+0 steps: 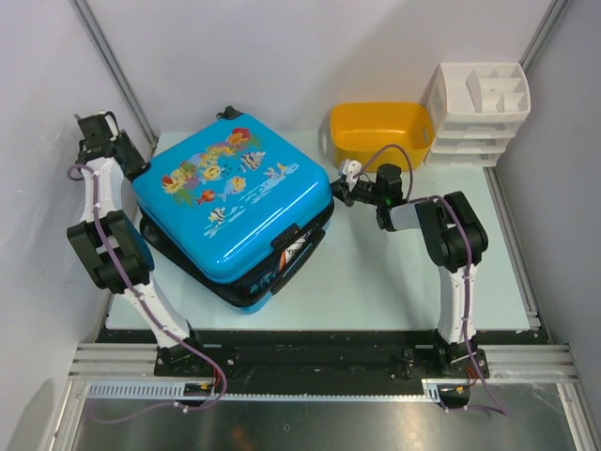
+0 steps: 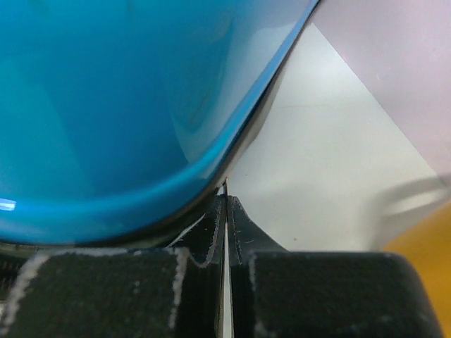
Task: Open, take out, and arrange the luggage
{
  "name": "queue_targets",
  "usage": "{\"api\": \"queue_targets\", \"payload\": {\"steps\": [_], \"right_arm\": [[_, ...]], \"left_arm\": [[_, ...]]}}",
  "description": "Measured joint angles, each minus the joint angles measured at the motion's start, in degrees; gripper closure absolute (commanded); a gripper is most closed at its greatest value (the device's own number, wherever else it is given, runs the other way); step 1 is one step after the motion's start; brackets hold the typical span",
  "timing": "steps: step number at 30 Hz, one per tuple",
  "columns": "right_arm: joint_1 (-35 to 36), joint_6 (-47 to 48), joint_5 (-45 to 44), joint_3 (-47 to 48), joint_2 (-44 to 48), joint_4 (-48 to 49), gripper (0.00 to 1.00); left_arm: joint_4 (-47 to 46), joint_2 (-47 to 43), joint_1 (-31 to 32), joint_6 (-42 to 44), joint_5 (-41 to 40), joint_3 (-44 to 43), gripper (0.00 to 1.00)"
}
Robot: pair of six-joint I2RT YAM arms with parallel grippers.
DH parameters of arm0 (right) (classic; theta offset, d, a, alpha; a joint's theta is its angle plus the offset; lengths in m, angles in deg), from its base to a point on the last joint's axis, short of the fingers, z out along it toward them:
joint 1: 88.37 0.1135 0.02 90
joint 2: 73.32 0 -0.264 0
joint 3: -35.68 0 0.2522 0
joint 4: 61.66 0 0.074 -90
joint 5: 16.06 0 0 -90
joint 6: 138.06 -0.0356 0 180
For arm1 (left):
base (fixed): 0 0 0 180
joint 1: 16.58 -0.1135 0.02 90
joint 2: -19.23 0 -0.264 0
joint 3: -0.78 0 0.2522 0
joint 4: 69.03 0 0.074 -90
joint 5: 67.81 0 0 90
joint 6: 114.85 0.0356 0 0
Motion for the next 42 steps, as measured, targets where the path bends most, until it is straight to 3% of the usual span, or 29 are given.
{"api": "queue_targets", "payload": {"steps": [8, 16, 17, 18, 21, 23, 24, 30, 33, 42], "right_arm": [[1.2, -7.2, -1.4, 0.2, -2.5, 6.1, 1.00], [1.6, -12.6, -2.4, 7.9, -9.6, 11.0, 1.00], [1.6, -13.3, -3.0, 8.9, -10.5, 11.6, 0.96], [1.6, -14.0, -3.6, 9.6, -11.1, 12.1, 0.71], [1.7, -15.6, -7.9, 10.8, -12.0, 13.4, 0.52], [2.4, -16.1, -11.5, 12.3, -12.0, 13.4, 0.48], [2.5, -15.9, -12.3, 12.5, -11.5, 13.2, 0.39], [2.8, -11.0, -15.4, 10.5, -0.7, -1.7, 0.13], [2.6, -8.7, -15.6, 10.4, 7.2, -12.7, 0.08], [1.5, -8.0, -17.3, 9.1, 29.6, -48.9, 0.13]], "left_arm": [[-3.7, 0.0, 2.3, 1.0, 0.0, 0.0, 1.00], [-6.7, -1.6, 2.2, 0.6, -1.3, 3.6, 1.00], [-7.0, -1.9, 2.1, 0.4, -1.6, 4.0, 1.00], [-7.1, -2.0, 2.1, 0.2, -1.9, 4.3, 1.00], [-7.4, -2.4, 2.0, -0.2, -2.3, 4.9, 1.00], [-7.6, -3.1, 2.0, -0.2, -1.9, 5.6, 1.00], [-7.6, -3.4, 1.7, -0.2, -1.4, 5.9, 1.00], [-8.6, -6.6, -0.3, -1.0, 3.2, 10.4, 1.00], [-8.9, -9.3, -2.0, -1.9, 5.4, 13.6, 1.00], [-11.3, -17.1, -3.7, -5.1, 6.0, 22.7, 1.00]]}}
